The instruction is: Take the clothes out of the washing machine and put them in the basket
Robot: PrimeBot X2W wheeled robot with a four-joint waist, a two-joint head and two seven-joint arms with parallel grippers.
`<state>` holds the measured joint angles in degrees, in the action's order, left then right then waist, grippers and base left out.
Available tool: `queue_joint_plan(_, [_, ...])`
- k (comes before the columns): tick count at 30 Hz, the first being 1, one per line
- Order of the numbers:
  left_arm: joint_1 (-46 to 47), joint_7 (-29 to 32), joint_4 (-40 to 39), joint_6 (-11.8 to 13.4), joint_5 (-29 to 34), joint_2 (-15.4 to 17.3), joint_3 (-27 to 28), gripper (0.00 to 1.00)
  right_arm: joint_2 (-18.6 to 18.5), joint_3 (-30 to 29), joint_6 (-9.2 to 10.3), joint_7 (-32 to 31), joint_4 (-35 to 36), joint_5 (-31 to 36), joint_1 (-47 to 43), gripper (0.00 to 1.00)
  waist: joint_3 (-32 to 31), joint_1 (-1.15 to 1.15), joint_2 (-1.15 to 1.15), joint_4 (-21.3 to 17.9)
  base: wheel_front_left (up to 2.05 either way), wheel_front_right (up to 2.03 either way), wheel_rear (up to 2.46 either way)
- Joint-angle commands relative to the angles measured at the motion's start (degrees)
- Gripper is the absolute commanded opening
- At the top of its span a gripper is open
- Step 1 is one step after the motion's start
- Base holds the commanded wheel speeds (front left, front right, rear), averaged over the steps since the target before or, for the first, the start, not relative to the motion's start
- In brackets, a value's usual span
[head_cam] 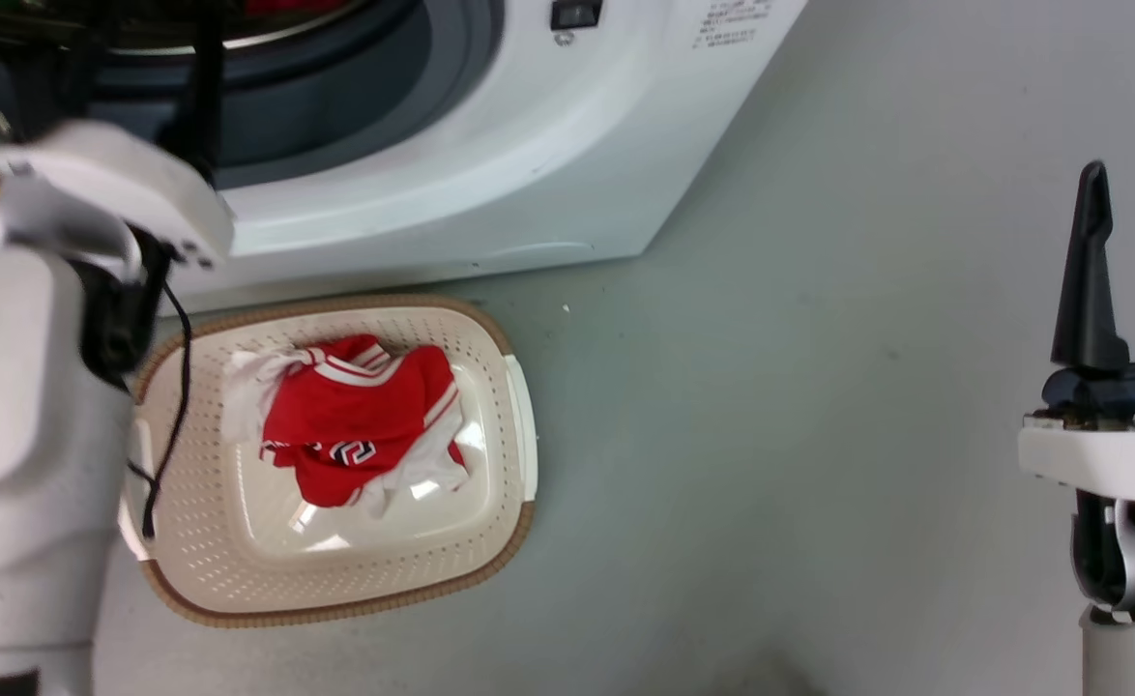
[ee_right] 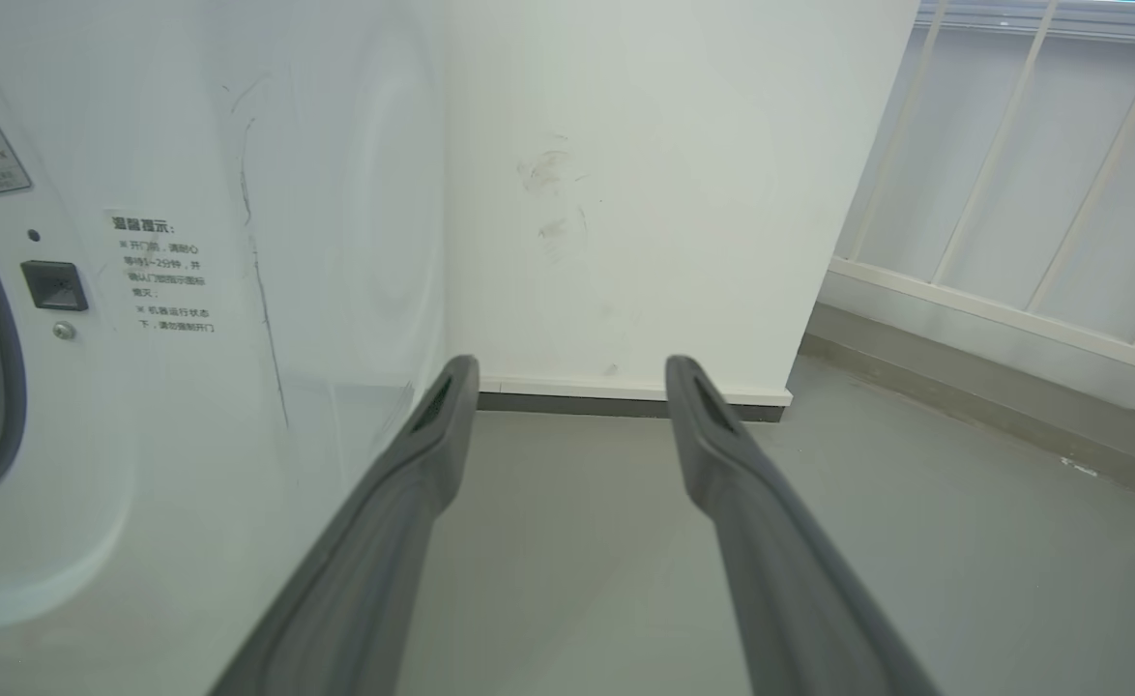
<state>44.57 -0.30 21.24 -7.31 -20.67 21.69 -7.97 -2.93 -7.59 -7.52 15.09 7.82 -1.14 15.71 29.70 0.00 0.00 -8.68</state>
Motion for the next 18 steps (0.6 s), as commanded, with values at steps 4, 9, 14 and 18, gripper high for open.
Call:
queue_joint_plan(4, [9.16,6.0,2.03,-0.1,-1.71,3.86,-3.48,1.0,0.1,-0.21,0.06,0.12,0.94,-0.16,2.01,1.0,6.61,0.0,0.0,-3.15,0.0,0.0,0.0])
queue_joint_plan(9, [20.89,14.28,5.82,-0.11,-5.7,6.71,-7.12,1.0,0.11,-1.18,0.06,0.12,1.27,-0.52,1.65,1.0,11.3,0.0,0.0,-4.87,0.0,0.0,0.0])
queue_joint_plan(14, [31.44,23.63,11.54,-0.12,-12.33,7.71,-8.51,1.0,0.11,-0.41,0.06,0.12,1.38,-1.63,2.06,1.0,15.06,0.0,0.0,-6.35,0.0,0.0,0.0])
queue_joint_plan(18, [37.46,29.07,14.91,-0.13,-14.39,9.02,-9.38,1.0,0.11,1.78,0.07,0.13,1.51,-2.71,2.09,1.0,17.25,0.0,0.0,-8.49,0.0,0.0,0.0])
